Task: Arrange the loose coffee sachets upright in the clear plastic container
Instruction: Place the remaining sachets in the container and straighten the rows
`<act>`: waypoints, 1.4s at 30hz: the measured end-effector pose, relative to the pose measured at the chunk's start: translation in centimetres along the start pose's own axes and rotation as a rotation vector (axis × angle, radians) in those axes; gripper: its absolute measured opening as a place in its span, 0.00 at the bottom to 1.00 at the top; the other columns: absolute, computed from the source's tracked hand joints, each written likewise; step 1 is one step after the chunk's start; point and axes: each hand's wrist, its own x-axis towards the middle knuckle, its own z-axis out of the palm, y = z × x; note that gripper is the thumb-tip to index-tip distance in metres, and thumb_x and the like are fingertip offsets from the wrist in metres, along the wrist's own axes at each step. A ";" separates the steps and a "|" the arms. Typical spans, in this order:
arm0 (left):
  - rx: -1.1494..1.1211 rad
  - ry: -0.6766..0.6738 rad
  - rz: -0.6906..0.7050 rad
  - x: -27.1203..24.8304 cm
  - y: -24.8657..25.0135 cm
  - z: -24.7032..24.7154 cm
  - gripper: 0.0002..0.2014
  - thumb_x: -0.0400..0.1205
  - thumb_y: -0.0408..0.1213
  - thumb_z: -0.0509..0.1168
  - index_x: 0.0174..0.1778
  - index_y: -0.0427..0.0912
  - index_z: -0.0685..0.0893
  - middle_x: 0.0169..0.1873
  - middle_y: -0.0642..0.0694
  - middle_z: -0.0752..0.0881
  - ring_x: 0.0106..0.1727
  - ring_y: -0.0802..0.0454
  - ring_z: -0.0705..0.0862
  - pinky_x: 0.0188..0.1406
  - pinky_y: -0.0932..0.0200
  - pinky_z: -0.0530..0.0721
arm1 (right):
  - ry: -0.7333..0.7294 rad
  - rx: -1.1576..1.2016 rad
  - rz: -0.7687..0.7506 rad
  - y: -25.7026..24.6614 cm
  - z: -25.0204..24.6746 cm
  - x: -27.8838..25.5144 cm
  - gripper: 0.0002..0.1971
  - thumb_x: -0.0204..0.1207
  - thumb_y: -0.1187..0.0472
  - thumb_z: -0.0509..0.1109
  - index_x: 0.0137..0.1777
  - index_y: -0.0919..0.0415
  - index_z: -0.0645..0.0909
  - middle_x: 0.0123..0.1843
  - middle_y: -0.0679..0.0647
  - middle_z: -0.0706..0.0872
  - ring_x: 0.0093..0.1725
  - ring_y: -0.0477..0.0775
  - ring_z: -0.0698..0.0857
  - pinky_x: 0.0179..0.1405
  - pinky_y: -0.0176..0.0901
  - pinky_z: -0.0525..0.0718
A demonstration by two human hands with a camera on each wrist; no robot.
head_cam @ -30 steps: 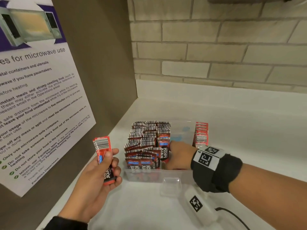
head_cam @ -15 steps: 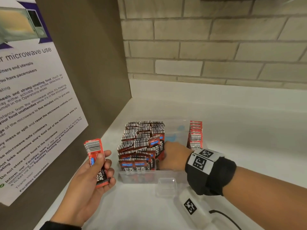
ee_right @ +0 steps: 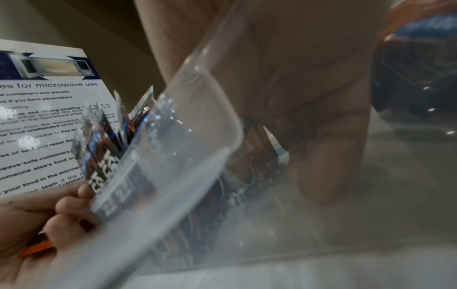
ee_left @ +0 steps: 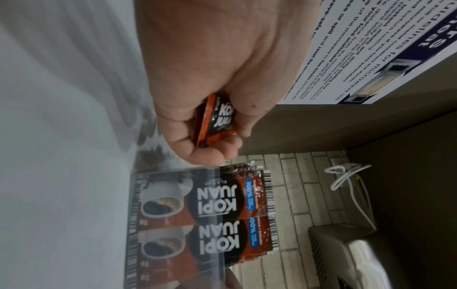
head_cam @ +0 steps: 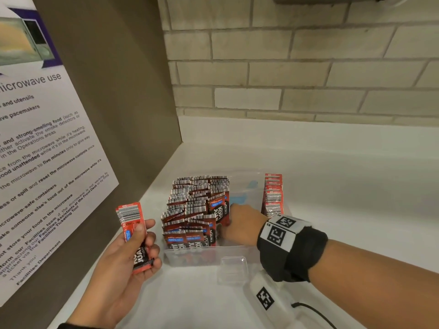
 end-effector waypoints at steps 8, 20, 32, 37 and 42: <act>-0.010 -0.001 -0.009 0.0 0.1 0.5 0.11 0.79 0.42 0.61 0.50 0.41 0.83 0.24 0.50 0.76 0.21 0.57 0.76 0.20 0.63 0.79 | 0.021 0.016 0.016 -0.1 0.1 -0.3 0.22 0.74 0.49 0.69 0.62 0.61 0.75 0.57 0.57 0.85 0.55 0.56 0.85 0.57 0.47 0.83; -0.022 -0.001 -0.010 -0.1 0.2 0.5 0.10 0.80 0.42 0.61 0.50 0.41 0.83 0.24 0.49 0.77 0.20 0.56 0.76 0.19 0.62 0.80 | 0.024 -0.018 0.025 -0.5 0.1 -0.6 0.29 0.69 0.50 0.75 0.66 0.62 0.71 0.61 0.56 0.83 0.59 0.56 0.83 0.60 0.49 0.82; -0.039 0.013 -0.015 -0.4 0.1 0.3 0.10 0.81 0.41 0.60 0.50 0.41 0.83 0.25 0.49 0.77 0.21 0.57 0.77 0.20 0.62 0.80 | 0.028 0.017 0.060 -0.4 0.1 -0.5 0.26 0.75 0.47 0.67 0.67 0.60 0.68 0.62 0.56 0.82 0.59 0.56 0.83 0.58 0.46 0.82; -0.042 0.007 -0.013 -0.5 0.2 0.3 0.10 0.81 0.41 0.60 0.50 0.40 0.83 0.24 0.49 0.77 0.20 0.56 0.77 0.18 0.62 0.79 | 0.016 -0.013 0.066 -0.3 0.2 -0.3 0.27 0.73 0.50 0.70 0.67 0.61 0.67 0.61 0.56 0.83 0.58 0.56 0.83 0.57 0.46 0.82; -0.032 0.011 -0.007 -0.4 0.4 0.2 0.10 0.80 0.41 0.61 0.50 0.41 0.84 0.24 0.49 0.77 0.20 0.56 0.77 0.19 0.62 0.80 | 0.024 -0.039 0.058 -0.1 0.4 -0.2 0.27 0.73 0.53 0.71 0.68 0.62 0.67 0.61 0.57 0.83 0.58 0.57 0.84 0.56 0.45 0.82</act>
